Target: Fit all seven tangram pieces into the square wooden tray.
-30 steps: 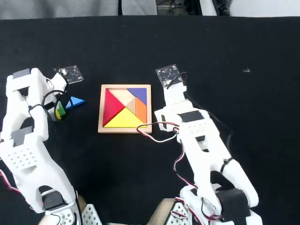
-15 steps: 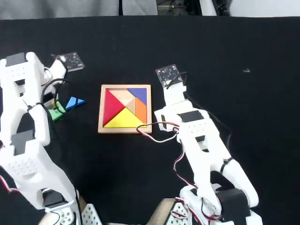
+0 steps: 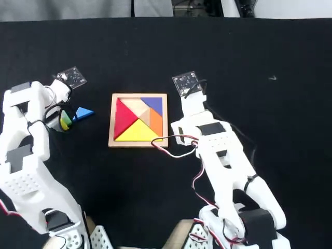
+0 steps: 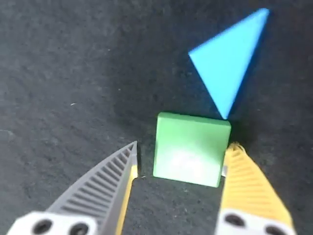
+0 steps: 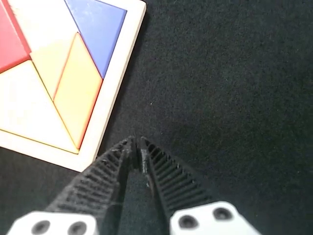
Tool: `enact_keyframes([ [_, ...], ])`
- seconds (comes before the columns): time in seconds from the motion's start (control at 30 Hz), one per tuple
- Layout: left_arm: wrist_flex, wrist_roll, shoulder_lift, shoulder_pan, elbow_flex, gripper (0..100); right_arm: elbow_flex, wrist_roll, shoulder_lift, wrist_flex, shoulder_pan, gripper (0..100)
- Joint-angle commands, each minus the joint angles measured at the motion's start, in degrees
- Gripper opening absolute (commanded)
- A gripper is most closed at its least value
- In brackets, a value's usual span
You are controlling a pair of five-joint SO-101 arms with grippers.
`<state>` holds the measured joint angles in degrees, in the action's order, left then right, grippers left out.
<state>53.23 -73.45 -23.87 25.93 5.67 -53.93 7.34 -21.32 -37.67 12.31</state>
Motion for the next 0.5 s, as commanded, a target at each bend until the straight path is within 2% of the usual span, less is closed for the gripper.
enact_keyframes([
  [0.0,-2.55,0.62,-0.18,0.75,-0.13,28,0.48,0.62,-2.95,1.05,-0.53,1.5],
  [0.27,-2.55,0.18,-1.32,-0.04,2.24,27,0.48,0.62,-2.95,1.05,-0.53,1.5],
  [0.47,-2.11,0.18,-5.27,-1.36,1.98,9,0.40,0.62,-2.95,1.05,-0.53,1.5],
])
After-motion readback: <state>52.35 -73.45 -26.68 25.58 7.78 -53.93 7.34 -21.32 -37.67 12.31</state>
